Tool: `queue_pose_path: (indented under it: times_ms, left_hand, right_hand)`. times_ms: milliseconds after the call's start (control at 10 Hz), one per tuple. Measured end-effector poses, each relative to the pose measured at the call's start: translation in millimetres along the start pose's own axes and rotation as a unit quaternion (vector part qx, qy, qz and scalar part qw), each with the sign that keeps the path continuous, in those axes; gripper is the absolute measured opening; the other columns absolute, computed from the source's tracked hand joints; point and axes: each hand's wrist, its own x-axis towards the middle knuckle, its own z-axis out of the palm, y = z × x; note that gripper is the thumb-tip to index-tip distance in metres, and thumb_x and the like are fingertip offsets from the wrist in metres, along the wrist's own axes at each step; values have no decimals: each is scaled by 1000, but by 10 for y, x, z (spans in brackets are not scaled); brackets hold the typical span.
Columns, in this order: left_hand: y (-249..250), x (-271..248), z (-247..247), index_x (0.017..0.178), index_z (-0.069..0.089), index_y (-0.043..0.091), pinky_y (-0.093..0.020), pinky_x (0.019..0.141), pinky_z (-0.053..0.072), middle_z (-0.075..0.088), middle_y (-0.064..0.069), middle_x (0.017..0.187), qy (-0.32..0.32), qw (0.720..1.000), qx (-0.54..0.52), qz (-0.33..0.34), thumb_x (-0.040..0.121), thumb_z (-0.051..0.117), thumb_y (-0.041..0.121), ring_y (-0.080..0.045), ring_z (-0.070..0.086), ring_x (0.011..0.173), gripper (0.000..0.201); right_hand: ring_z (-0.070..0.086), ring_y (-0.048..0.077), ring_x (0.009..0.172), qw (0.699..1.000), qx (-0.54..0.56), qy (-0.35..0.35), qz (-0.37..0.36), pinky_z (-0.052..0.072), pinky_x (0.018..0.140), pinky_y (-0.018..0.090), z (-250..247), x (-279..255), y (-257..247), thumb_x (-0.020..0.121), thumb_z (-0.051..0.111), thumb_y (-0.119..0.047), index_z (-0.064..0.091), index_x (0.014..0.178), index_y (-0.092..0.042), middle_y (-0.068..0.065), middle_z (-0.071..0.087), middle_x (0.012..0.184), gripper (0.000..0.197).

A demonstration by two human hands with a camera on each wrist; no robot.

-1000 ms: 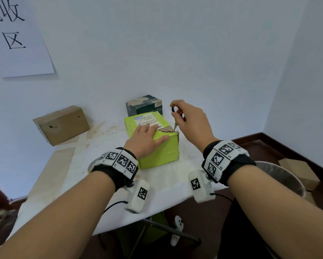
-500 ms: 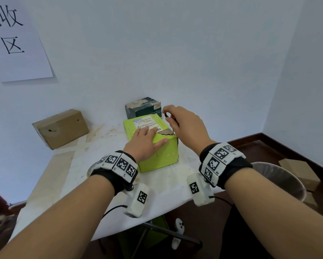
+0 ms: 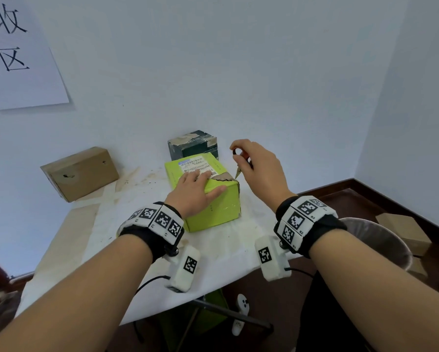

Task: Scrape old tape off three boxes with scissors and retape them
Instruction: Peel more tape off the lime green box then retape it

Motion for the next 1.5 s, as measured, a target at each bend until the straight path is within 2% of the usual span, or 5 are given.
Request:
queue_pose_path:
  times_ms: [600, 900, 1000, 1400, 1500]
  left_hand:
    - [14, -18, -13, 151, 20, 28, -46, 119, 13, 13, -5, 160, -3, 1000, 1, 5, 89, 29, 69, -25, 4, 148, 74]
    - [18, -21, -8, 151, 20, 29, -50, 118, 17, 13, -2, 160, 1, 1000, -5, 2, 89, 30, 69, -23, 4, 147, 74]
    - [13, -19, 1, 151, 20, 30, -54, 116, 19, 13, -1, 160, 3, 1000, -6, 0, 88, 29, 71, -22, 4, 147, 76]
    - [16, -21, 0, 150, 21, 32, -55, 115, 21, 13, 1, 160, 7, 1000, -9, -3, 87, 29, 73, -20, 5, 148, 76]
    - [12, -20, 0, 150, 21, 33, -55, 115, 21, 12, 2, 160, 6, 1000, -9, -7, 87, 29, 73, -19, 4, 148, 75]
  right_hand:
    - [61, 16, 71, 982, 131, 25, 135, 53, 65, 31, 170, 28, 103, 94, 50, -19, 57, 103, -23, 2, 62, 85, 12]
    - [48, 5, 40, 796, 448, 92, 395, 34, 37, 12, 282, -68, 249, 97, 47, -7, 50, 101, -10, 8, 57, 73, 6]
    - [48, 4, 41, 787, 461, 102, 397, 35, 38, 12, 296, -95, 252, 98, 48, -9, 50, 101, -11, 7, 57, 74, 5]
    - [49, 11, 49, 824, 405, 115, 380, 38, 45, 15, 333, -117, 262, 97, 48, -12, 51, 100, -14, 7, 61, 79, 5]
    - [53, 6, 45, 879, 329, 128, 322, 43, 53, 16, 309, -137, 219, 95, 49, -14, 52, 100, -15, 4, 65, 80, 5]
